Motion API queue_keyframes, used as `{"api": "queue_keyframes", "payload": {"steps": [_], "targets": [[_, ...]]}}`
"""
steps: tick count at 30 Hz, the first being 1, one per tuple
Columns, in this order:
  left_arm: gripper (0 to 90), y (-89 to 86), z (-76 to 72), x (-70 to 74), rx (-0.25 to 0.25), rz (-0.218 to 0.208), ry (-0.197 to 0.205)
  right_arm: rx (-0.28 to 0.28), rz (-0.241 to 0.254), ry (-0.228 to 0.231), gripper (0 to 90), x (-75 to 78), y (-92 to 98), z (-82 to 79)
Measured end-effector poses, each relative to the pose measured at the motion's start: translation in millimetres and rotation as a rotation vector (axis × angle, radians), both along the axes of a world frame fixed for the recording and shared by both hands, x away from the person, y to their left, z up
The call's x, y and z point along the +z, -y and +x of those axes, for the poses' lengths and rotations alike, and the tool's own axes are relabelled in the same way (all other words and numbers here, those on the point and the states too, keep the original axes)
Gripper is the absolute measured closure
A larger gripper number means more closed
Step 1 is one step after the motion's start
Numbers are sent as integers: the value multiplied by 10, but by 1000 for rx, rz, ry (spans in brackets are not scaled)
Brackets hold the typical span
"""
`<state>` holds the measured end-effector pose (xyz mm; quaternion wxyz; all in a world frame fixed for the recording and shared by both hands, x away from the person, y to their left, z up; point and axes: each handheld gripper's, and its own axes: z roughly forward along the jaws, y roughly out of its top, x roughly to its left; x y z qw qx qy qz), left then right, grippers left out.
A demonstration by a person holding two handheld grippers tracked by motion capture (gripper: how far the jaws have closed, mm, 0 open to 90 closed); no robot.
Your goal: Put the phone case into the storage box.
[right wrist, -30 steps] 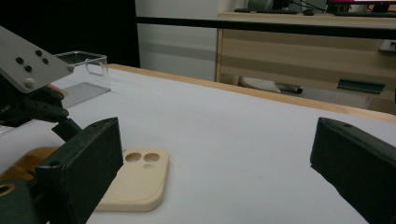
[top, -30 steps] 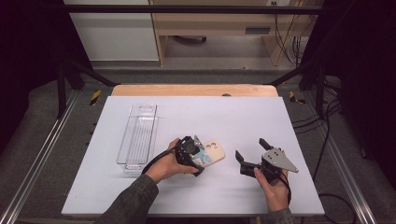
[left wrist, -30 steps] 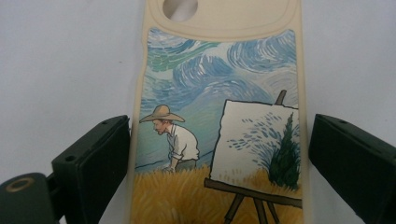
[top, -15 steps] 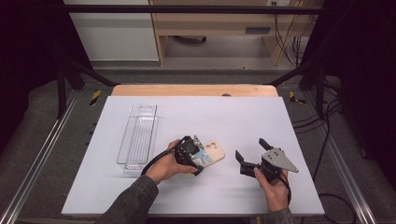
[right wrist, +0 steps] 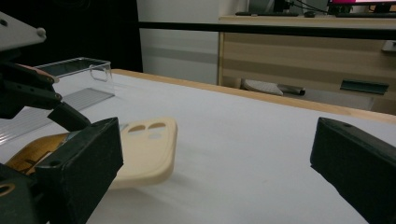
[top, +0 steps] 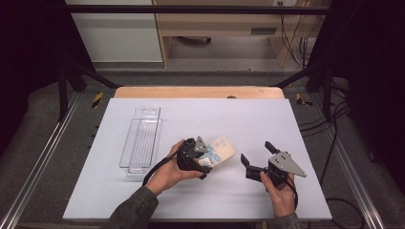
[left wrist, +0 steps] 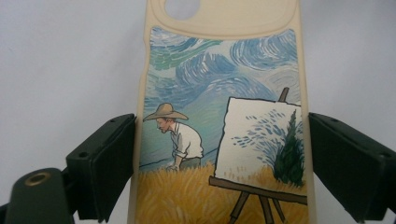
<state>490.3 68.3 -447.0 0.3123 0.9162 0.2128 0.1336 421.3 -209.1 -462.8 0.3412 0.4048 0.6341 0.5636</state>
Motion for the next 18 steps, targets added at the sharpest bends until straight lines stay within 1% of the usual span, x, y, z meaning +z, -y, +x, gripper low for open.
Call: {"api": "queue_keyframes", "payload": {"steps": [1,3,4,5,6,7,9,10,12,14,15,16,17,18], "targets": [[107,-16,-10,6,6,-12,12,1,0,0,26,2,-3,-4],[107,-62,-36,5,17,-52,31,7,4,-1,28,7,-13,-10],[107,-93,-52,-4,22,-81,43,8,5,-1,28,9,-19,-11],[107,-121,-63,-10,25,-97,53,11,10,5,30,13,-28,-14],[107,-144,-74,-25,37,-126,60,11,18,6,29,19,-38,-18],[107,-173,-83,-37,46,-142,71,13,19,13,30,24,-45,-20],[107,-227,-100,-54,59,-168,97,27,23,16,31,34,-68,-34],[107,-267,-114,-64,67,-191,110,36,23,18,31,34,-78,-40],[107,-326,-141,-68,80,-227,125,52,25,15,31,36,-104,-56],[107,-364,-172,-56,83,-249,152,60,53,13,31,50,-128,-74],[107,-373,-184,-50,85,-265,159,61,69,8,31,62,-146,-93],[107,-392,-199,-40,85,-291,168,64,74,10,31,67,-153,-102],[107,-397,-207,-35,90,-310,170,65,97,3,31,76,-171,-126],[107,-391,-211,-28,82,-311,175,68,109,0,31,82,-181,-138]]}}
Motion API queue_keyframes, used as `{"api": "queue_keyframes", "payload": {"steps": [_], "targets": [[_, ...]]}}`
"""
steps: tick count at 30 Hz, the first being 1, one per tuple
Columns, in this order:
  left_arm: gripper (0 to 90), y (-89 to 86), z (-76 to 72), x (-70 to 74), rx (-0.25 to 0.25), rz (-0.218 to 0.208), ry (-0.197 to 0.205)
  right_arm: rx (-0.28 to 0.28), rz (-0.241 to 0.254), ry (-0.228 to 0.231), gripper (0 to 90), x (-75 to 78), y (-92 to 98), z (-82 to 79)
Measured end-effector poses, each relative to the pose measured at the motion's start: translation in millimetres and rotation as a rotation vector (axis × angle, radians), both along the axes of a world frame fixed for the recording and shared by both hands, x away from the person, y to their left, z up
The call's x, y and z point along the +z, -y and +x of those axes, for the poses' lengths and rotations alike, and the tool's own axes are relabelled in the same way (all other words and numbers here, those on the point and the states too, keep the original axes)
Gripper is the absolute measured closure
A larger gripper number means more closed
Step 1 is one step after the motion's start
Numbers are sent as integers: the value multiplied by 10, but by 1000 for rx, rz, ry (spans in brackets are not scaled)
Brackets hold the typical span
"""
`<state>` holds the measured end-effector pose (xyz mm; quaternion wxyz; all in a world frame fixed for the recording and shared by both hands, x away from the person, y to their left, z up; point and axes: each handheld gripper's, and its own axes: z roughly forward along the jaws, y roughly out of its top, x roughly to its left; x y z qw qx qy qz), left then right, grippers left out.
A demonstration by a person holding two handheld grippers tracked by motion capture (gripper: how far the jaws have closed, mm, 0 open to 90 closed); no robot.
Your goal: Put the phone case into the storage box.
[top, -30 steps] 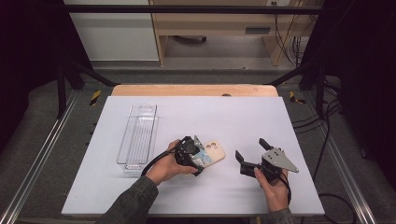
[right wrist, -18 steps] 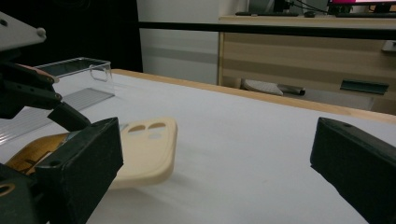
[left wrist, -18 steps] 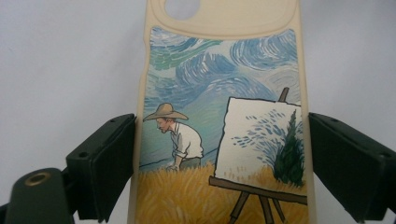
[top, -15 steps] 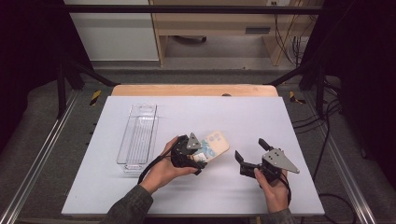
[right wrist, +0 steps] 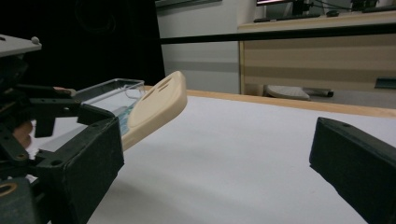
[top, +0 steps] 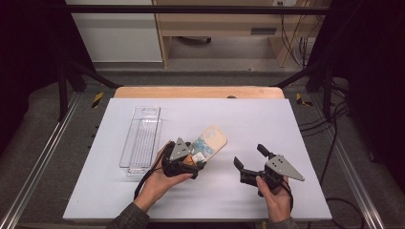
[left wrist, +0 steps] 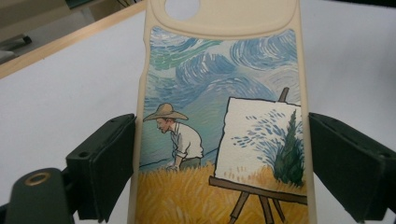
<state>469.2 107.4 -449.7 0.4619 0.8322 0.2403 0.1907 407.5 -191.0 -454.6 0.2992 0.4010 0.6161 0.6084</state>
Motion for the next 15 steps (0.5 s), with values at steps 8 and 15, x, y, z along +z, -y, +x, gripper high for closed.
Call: {"api": "queue_keyframes", "payload": {"steps": [8,15], "targets": [[107,49,-70,-35,-27,1,33,21,64,-62,31,101,-84,-48],[107,28,-136,20,-1,-21,83,15,-4,-133,38,179,-186,-49]]}}
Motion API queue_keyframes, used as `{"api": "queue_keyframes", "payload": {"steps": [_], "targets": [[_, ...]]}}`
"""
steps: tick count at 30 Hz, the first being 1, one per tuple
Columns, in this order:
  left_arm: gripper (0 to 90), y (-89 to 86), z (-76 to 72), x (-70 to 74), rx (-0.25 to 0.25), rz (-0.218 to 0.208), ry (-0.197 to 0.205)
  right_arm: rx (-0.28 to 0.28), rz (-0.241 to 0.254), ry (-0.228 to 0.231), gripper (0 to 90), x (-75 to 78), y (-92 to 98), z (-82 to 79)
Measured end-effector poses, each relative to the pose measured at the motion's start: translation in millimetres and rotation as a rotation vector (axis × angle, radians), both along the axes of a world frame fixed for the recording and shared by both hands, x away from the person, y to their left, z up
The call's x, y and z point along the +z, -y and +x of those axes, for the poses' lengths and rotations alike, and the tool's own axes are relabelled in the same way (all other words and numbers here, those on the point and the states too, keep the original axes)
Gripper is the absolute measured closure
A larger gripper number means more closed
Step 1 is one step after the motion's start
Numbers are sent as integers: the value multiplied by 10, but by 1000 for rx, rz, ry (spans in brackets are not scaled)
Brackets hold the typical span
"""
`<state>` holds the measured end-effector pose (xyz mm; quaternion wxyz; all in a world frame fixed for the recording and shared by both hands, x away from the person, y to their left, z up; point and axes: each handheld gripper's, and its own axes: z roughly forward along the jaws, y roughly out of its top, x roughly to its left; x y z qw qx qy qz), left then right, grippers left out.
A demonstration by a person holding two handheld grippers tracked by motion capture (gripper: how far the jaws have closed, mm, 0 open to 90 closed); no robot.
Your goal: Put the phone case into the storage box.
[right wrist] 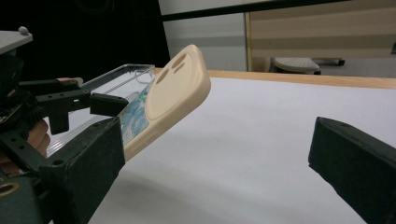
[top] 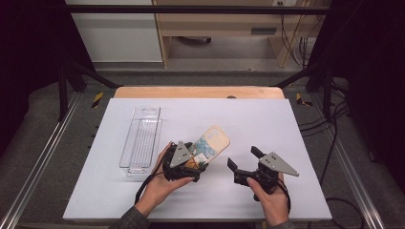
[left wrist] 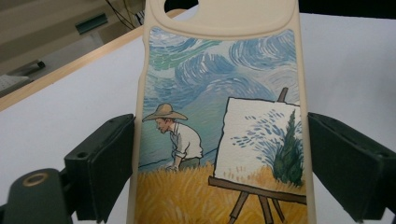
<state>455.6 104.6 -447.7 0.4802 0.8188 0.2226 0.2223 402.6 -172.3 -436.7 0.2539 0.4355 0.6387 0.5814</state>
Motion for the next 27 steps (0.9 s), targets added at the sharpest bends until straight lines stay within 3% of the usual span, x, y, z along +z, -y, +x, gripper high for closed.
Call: {"api": "queue_keyframes", "payload": {"steps": [5,10,20,22,27], "targets": [[107,-45,7,-35,15,-38,-12,6,5,-4,47,90,-73,6],[107,-62,-3,2,20,-62,6,10,8,-10,65,180,-106,41],[107,-84,-25,52,28,-87,29,32,5,-25,70,352,-171,101],[107,-92,-22,58,30,-90,33,24,-19,-20,71,366,-197,113],[106,-134,-5,69,45,-98,34,25,-22,-19,71,380,-276,148]]}}
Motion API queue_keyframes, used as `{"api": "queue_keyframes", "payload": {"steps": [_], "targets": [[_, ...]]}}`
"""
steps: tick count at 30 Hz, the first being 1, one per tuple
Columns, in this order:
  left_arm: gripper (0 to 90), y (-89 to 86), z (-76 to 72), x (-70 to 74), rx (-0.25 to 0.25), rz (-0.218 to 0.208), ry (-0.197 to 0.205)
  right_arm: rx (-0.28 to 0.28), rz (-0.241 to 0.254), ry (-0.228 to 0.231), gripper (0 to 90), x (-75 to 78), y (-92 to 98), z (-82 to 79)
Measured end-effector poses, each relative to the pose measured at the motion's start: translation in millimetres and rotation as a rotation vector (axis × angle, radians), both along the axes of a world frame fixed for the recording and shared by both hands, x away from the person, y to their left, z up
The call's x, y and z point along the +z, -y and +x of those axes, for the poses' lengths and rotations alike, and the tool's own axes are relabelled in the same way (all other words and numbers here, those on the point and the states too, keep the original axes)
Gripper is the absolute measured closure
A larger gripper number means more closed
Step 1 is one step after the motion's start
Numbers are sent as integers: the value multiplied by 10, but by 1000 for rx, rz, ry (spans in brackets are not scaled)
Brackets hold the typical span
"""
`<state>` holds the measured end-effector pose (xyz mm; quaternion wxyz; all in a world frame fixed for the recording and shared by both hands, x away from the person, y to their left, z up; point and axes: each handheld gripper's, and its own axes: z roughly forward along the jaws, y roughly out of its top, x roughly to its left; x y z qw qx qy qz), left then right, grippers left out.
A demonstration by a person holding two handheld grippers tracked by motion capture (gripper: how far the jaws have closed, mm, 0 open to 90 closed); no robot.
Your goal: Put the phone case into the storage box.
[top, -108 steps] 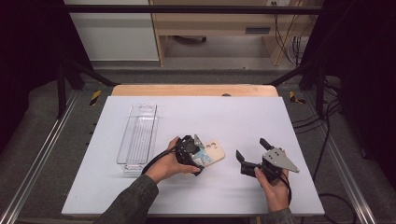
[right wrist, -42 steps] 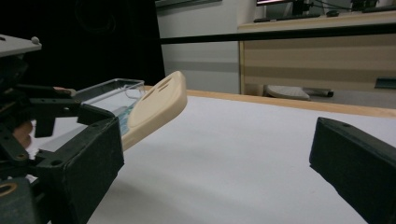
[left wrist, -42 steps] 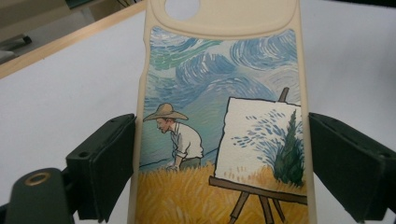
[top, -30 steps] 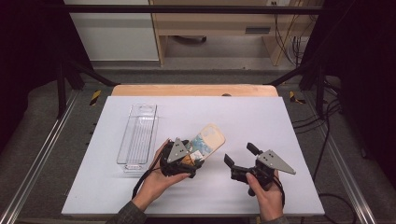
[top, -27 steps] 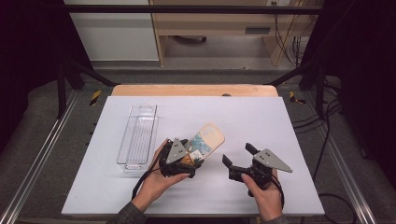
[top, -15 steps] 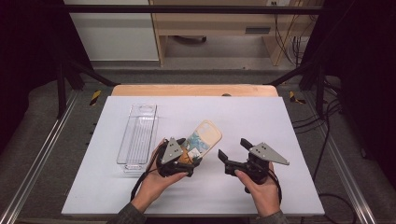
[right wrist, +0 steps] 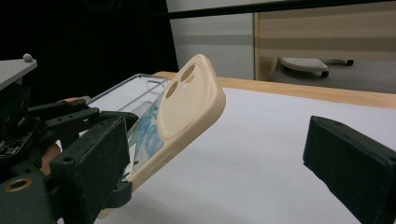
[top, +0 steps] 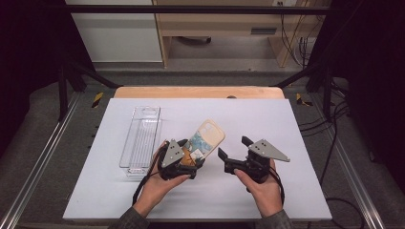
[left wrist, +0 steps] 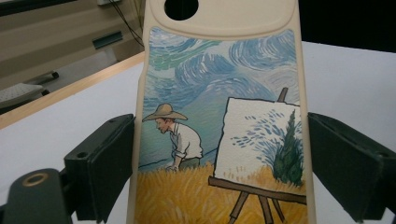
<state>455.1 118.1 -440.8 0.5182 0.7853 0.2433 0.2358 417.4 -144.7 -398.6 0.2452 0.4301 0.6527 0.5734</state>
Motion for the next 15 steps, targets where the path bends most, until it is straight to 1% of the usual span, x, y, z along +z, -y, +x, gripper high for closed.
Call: {"api": "queue_keyframes", "payload": {"steps": [4,8,11,13,15], "targets": [[106,-29,14,-11,0,-3,-15,12,11,-6,85,19,-59,34],[106,-24,10,-24,5,3,-14,22,24,-18,111,2,-102,66],[106,-25,6,-25,6,3,-15,35,52,-45,132,-30,-111,82],[106,-24,6,-29,5,3,-20,48,69,-55,147,-54,-110,99],[106,-20,0,-30,3,-2,-16,51,85,-65,162,-76,-108,120]]}}
